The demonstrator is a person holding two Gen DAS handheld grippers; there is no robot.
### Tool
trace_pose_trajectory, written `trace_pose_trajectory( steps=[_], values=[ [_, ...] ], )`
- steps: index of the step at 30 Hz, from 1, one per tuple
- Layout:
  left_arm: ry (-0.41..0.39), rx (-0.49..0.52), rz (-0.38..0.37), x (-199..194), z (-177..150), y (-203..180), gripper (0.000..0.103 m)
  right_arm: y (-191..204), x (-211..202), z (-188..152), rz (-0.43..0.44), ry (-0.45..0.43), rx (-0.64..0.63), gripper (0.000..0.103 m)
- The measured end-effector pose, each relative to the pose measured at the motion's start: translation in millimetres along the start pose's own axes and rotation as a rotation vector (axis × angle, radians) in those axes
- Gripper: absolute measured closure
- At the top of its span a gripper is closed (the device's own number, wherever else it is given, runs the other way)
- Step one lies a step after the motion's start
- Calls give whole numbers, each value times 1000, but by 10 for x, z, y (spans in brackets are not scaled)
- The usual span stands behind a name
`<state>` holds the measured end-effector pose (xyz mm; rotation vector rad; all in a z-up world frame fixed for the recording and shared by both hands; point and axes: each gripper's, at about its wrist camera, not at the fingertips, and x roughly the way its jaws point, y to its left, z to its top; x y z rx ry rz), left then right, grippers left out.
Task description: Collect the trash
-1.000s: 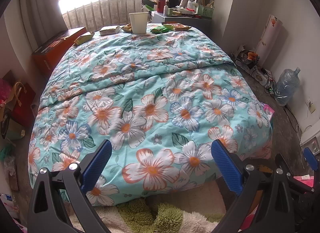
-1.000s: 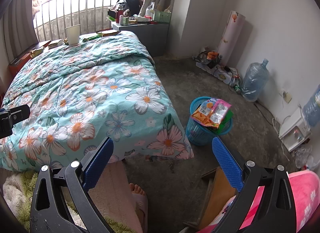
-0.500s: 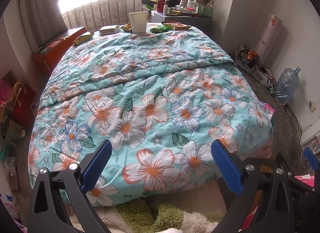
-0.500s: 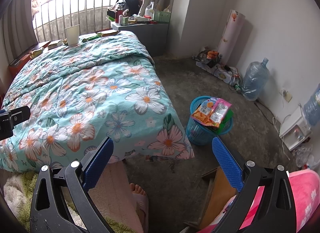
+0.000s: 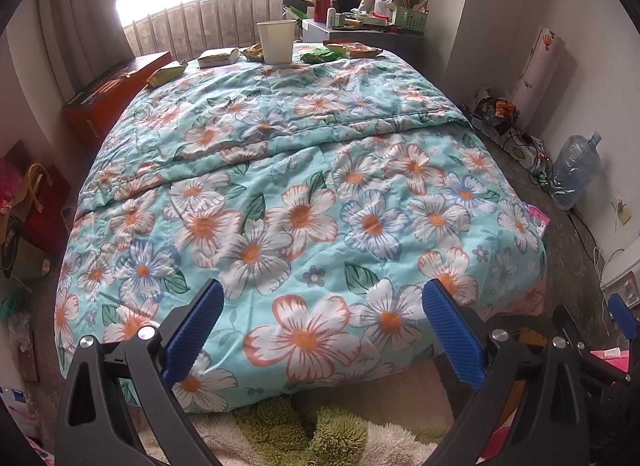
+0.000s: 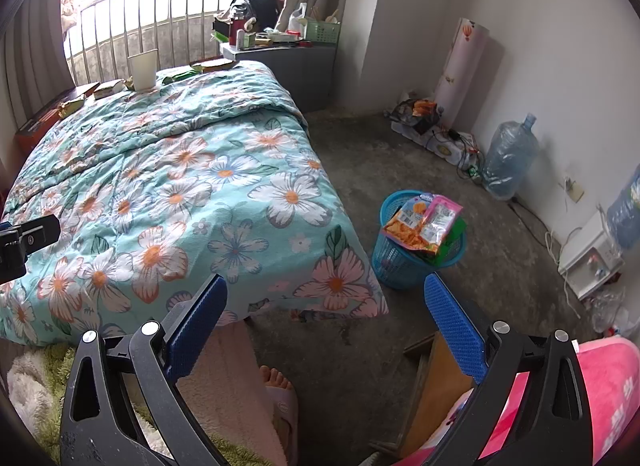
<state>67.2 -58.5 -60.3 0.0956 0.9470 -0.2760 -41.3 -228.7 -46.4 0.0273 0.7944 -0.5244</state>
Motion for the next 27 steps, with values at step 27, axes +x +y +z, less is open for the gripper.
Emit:
trace_pose_trajectory(
  steps=[27],
  values=[
    [-1, 0, -2, -6, -9, 17, 6, -20, 3, -1, 2, 1, 2, 8]
  ],
)
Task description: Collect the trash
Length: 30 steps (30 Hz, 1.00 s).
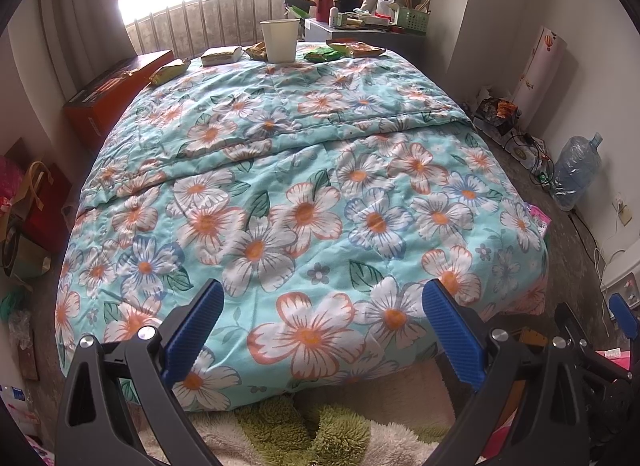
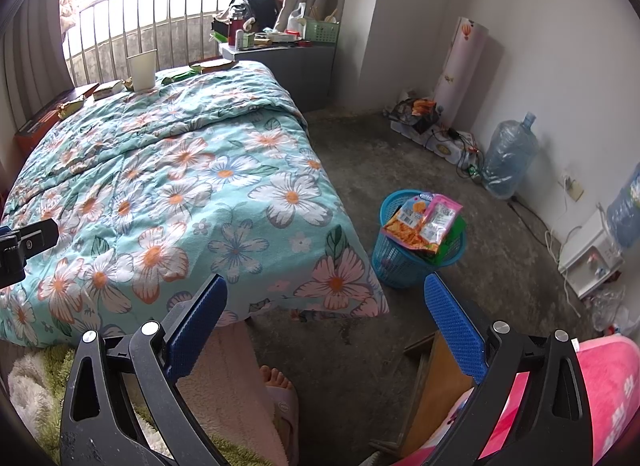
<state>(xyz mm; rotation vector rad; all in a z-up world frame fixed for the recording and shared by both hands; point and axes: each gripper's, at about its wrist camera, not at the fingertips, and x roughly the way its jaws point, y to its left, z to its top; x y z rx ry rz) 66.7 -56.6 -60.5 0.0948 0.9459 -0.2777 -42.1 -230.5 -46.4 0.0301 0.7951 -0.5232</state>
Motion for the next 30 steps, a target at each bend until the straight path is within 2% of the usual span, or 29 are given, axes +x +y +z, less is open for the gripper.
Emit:
trace_pose_trajectory(
  steps=[30],
  values=[
    [-12, 23, 18, -46, 3, -33, 6, 51, 0, -3, 3, 7, 2, 8]
  ],
)
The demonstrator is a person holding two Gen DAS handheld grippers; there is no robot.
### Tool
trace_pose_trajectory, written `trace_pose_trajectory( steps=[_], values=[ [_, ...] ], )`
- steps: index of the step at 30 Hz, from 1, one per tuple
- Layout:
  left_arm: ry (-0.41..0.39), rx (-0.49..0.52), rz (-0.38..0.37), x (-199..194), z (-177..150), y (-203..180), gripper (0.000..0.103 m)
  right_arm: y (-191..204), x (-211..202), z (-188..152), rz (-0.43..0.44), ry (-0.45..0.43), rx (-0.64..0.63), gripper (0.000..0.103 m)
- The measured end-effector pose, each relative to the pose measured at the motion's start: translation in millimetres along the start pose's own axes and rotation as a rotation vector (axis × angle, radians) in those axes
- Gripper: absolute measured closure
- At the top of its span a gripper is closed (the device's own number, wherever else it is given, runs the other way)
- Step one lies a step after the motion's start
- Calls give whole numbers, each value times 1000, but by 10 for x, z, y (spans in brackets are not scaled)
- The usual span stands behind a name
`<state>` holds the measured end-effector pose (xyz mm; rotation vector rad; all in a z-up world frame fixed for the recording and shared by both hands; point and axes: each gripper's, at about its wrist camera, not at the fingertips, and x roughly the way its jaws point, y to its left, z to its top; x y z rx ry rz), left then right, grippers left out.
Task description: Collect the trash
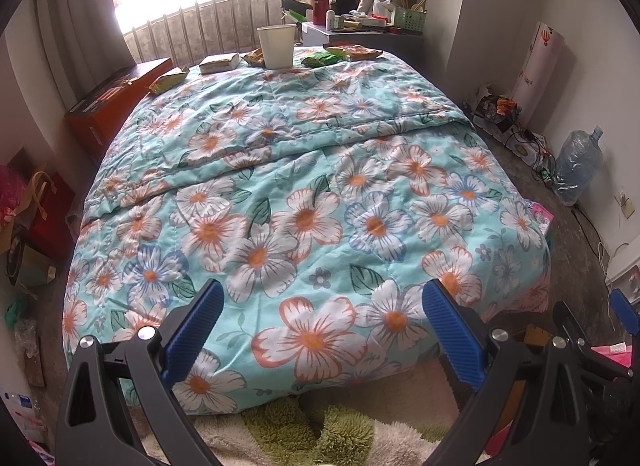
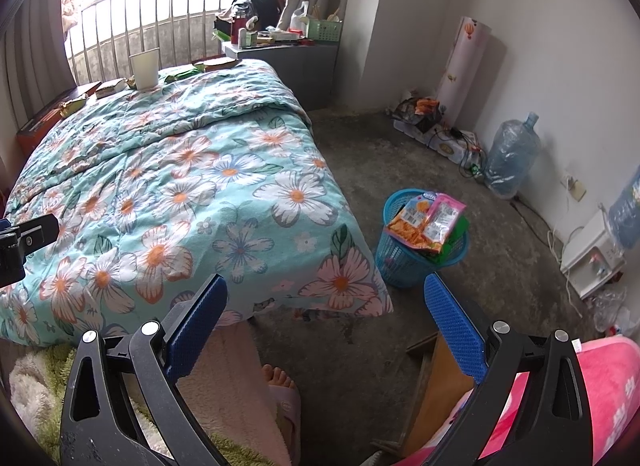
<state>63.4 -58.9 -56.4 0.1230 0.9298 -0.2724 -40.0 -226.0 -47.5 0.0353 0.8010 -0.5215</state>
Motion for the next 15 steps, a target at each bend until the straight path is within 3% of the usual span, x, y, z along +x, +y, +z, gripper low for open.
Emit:
trace_pose_trajectory(
  steps=[15],
  values=[
    [5, 2, -5, 21, -15, -7, 6, 4, -3, 2, 3, 1, 2, 8]
  ],
)
